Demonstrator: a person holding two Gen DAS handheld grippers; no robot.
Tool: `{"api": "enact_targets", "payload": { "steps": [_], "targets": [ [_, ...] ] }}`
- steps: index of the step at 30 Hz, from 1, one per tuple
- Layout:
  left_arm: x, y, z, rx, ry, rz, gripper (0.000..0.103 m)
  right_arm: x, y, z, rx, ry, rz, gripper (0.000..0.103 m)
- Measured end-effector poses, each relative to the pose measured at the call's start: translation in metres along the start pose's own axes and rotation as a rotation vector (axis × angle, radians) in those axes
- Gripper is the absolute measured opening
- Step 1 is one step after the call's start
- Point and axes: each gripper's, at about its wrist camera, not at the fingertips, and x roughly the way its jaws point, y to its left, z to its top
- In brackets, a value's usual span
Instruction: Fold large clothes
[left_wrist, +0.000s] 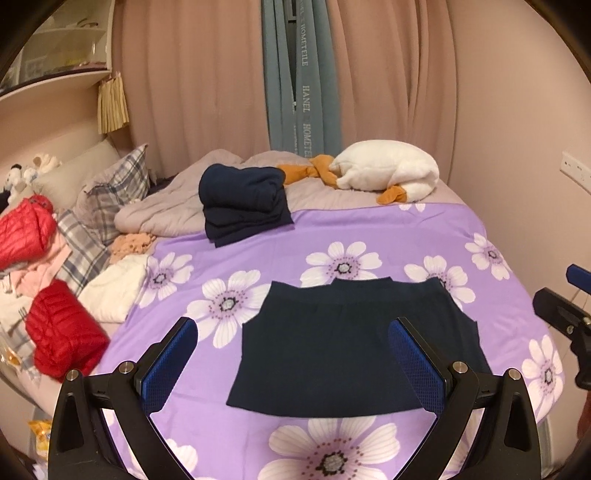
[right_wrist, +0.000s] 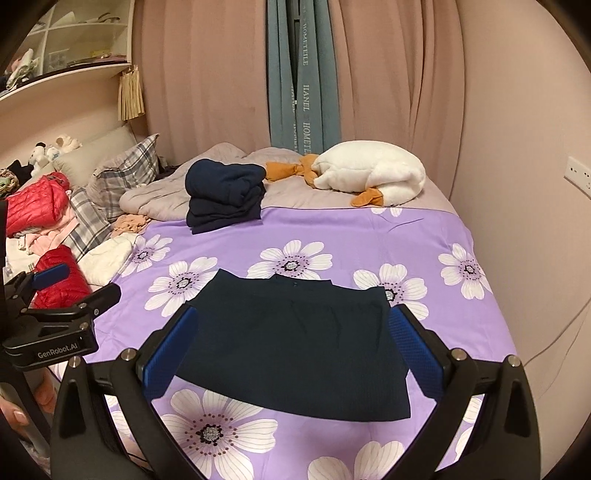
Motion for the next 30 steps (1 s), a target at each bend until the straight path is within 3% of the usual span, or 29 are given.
{"api": "enact_targets", "payload": {
  "steps": [14, 30],
  "targets": [
    [0.014, -0.012, -0.018, 0.018, 0.088, -0.019, 0.102, 0.033, -0.003, -0.03, 0.044, 0.139, 0.016, 0.103],
    [0.018, -0.015, -0.021, 0.024, 0.103, -0.013, 0.102, 0.033, -0.005, -0.033, 0.041, 0.144, 0.017, 0.103]
  ]
}}
